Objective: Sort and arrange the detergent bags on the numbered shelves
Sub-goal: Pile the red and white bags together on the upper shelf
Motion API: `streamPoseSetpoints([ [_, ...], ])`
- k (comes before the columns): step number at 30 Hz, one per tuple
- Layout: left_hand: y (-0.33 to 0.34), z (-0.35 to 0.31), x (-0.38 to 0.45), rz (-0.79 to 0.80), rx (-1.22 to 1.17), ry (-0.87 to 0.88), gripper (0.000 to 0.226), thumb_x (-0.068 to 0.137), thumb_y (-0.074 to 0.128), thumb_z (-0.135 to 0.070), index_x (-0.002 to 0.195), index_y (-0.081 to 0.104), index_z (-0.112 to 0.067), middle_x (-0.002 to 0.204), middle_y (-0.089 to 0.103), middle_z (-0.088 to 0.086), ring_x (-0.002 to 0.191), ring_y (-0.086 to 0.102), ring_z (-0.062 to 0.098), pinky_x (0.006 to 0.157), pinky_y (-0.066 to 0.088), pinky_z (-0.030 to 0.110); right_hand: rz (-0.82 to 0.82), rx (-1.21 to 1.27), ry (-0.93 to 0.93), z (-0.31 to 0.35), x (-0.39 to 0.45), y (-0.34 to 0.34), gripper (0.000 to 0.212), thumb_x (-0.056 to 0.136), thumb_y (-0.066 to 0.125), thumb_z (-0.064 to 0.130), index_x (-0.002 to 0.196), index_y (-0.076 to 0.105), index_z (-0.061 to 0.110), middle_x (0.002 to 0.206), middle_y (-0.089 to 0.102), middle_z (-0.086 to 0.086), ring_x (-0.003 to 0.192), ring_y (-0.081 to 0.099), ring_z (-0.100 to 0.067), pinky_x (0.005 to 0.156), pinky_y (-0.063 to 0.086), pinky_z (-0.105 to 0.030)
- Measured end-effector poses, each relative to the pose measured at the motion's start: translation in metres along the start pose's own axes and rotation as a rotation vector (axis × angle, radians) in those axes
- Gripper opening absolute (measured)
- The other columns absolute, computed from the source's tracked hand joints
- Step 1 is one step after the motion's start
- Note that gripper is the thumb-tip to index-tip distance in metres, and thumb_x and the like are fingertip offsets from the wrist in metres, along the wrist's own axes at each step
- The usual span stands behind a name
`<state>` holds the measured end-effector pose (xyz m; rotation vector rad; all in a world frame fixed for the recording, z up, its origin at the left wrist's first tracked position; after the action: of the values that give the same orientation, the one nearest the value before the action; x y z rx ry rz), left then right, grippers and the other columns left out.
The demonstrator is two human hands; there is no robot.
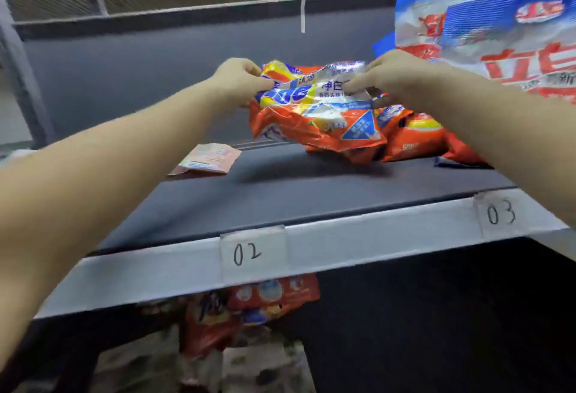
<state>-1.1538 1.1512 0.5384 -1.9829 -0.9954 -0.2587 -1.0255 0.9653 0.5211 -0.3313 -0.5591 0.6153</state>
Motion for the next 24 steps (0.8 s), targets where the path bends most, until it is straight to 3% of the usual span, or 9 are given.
streamPoseSetpoints([
  [2,0.012,0.012,0.032,0.006,0.093,-0.003,0.024,0.091,0.060,-0.026,0.109,0.062,-0.010,0.099,0.063,0.008,0.075,0.059,0.014,0.071,0.052,0.028,-0.058,-0.086,0.029,0.001,0.029,0.010,0.019,0.083,0.069,0.010,0.072,0.053,0.010,0.066,0.048,-0.002,0.047,0.050,-0.003,0.041,0.047,-0.014],
  [4,0.025,0.023,0.059,-0.014,0.227,0.013,0.028,0.092,0.057,-0.027,0.110,0.065,-0.008,0.108,0.065,0.011,0.090,0.059,0.021,0.080,0.047,0.030,-0.143,-0.131,0.046,-0.003,0.058,0.019,0.032,0.082,0.070,0.011,0.064,0.044,0.011,0.061,0.041,-0.003,0.040,0.048,-0.005,0.047,0.050,-0.017],
  [6,0.035,0.034,0.080,-0.033,0.321,0.010,0.023,0.091,0.055,-0.026,0.102,0.069,-0.010,0.100,0.064,0.012,0.092,0.058,0.027,0.076,0.041,0.027,-0.197,-0.231,0.070,-0.007,0.079,0.027,0.039,0.081,0.072,0.018,0.060,0.040,0.010,0.061,0.042,-0.007,0.048,0.049,-0.015,0.059,0.053,-0.025],
  [8,0.045,0.046,0.093,0.040,0.399,-0.029,0.020,0.090,0.053,-0.023,0.092,0.067,-0.010,0.088,0.061,0.012,0.085,0.057,0.030,0.074,0.044,0.027,-0.213,-0.480,0.081,-0.013,0.087,0.033,0.040,0.082,0.069,0.026,0.061,0.039,0.011,0.066,0.045,-0.011,0.069,0.049,-0.025,0.057,0.044,-0.028],
  [11,0.059,0.055,0.090,0.193,0.578,-0.007,0.023,0.089,0.049,-0.020,0.090,0.064,-0.003,0.087,0.061,0.014,0.081,0.056,0.031,0.063,0.045,0.029,-0.224,-0.650,0.021,-0.013,0.079,0.034,0.026,0.086,0.060,0.025,0.073,0.049,0.005,0.073,0.048,-0.014,0.082,0.049,-0.026,0.068,0.041,-0.032],
  [14,0.062,0.051,0.068,0.220,0.734,0.112,0.030,0.091,0.046,-0.021,0.099,0.068,-0.002,0.098,0.066,0.016,0.084,0.053,0.031,0.066,0.040,0.029,-0.186,-0.700,-0.036,-0.008,0.055,0.029,0.026,0.086,0.058,0.022,0.096,0.064,-0.002,0.088,0.063,-0.020,0.089,0.059,-0.031,0.077,0.048,-0.033],
  [16,0.055,0.045,0.045,0.184,0.798,0.173,0.031,0.091,0.043,-0.021,0.103,0.067,-0.003,0.102,0.067,0.016,0.083,0.051,0.030,0.066,0.039,0.029,-0.157,-0.713,-0.114,-0.001,0.028,0.026,0.028,0.087,0.054,0.017,0.107,0.069,0.003,0.103,0.068,-0.018,0.097,0.062,-0.031,0.078,0.048,-0.032],
  [21,0.024,0.015,-0.033,0.069,0.779,0.233,0.033,0.093,0.043,-0.027,0.106,0.066,-0.008,0.105,0.066,0.014,0.097,0.057,0.034,0.078,0.046,0.036,-0.113,-0.715,-0.320,0.016,-0.058,0.027,0.030,0.091,0.048,0.017,0.113,0.068,0.011,0.117,0.066,-0.007,0.109,0.057,-0.022,0.074,0.036,-0.022],
  [24,0.009,-0.010,-0.102,-0.038,0.647,0.254,0.037,0.097,0.039,-0.035,0.106,0.065,-0.010,0.107,0.067,0.010,0.102,0.056,0.033,0.079,0.042,0.033,-0.123,-0.644,-0.414,0.024,-0.110,0.028,0.029,0.092,0.049,0.020,0.113,0.068,0.013,0.117,0.066,-0.004,0.110,0.057,-0.020,0.083,0.038,-0.024],
])
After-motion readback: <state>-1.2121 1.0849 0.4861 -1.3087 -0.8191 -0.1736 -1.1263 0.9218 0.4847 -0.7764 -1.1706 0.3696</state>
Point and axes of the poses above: each hand's wrist, its own x-axis towards the middle knuckle, its own y-axis out of the palm, z = x × y, the point moved 1 cm from there along x, towards the middle knuckle
